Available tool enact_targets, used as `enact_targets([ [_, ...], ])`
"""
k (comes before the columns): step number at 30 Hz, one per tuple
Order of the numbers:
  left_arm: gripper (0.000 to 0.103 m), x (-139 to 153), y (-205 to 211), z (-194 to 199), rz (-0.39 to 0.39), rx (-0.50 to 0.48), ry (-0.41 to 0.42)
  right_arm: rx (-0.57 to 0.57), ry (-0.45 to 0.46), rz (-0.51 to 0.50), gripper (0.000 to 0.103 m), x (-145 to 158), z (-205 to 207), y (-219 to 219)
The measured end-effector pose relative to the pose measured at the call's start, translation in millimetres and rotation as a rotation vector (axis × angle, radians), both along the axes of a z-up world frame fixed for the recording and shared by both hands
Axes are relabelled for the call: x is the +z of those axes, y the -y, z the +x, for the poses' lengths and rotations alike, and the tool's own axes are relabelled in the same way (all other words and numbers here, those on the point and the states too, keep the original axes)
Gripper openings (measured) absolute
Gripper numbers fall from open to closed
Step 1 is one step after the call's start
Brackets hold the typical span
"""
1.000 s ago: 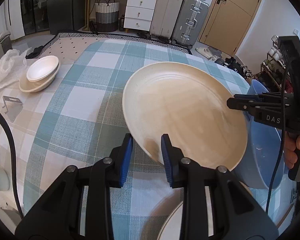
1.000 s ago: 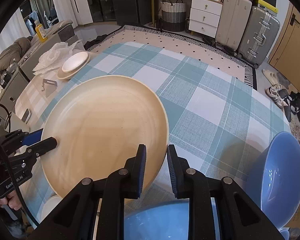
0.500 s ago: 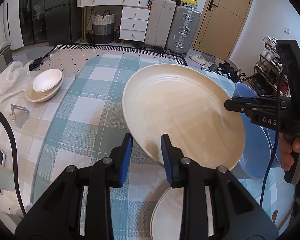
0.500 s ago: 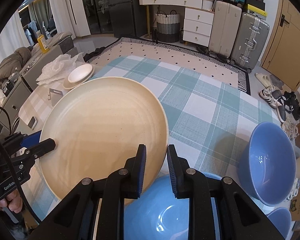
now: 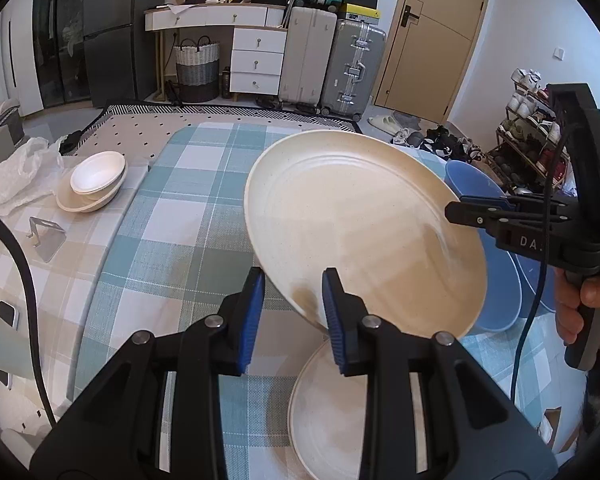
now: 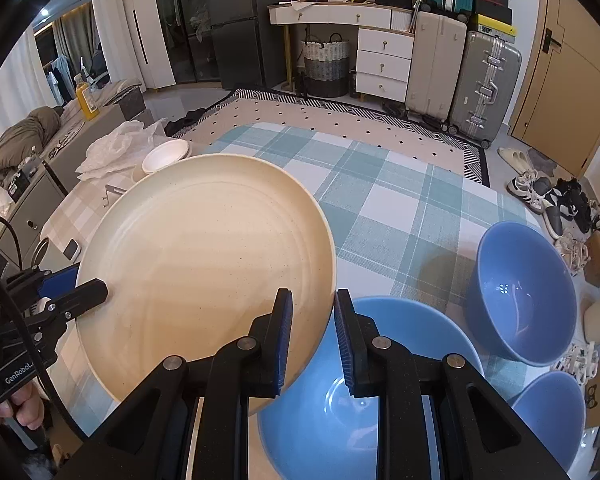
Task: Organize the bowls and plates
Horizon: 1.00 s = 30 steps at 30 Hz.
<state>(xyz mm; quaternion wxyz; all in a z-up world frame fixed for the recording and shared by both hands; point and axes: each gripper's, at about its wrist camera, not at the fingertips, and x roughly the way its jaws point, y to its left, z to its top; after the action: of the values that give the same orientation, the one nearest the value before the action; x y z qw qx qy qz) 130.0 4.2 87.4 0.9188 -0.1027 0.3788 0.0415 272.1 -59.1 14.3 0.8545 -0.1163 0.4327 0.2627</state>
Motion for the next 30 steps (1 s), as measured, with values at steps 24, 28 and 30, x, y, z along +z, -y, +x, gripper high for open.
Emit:
enact_targets([
  [24, 0.026, 13.9, 48.9, -76.1, 0.025, -0.071, 0.051, -0.048, 0.056, 0.057, 0.022, 12.5, -85.2, 49.3],
  [28, 0.026, 9.7, 54.1, -85.0, 0.03, -0.083, 0.053, -0.058, 0.056, 0.064, 0.022, 9.5, -98.1, 54.9],
  [30, 0.026, 7.2, 54.8, -88.7, 0.03, -0.085, 0.051, -0.06, 0.055, 0.068, 0.022, 8.2, -104.2, 56.8],
])
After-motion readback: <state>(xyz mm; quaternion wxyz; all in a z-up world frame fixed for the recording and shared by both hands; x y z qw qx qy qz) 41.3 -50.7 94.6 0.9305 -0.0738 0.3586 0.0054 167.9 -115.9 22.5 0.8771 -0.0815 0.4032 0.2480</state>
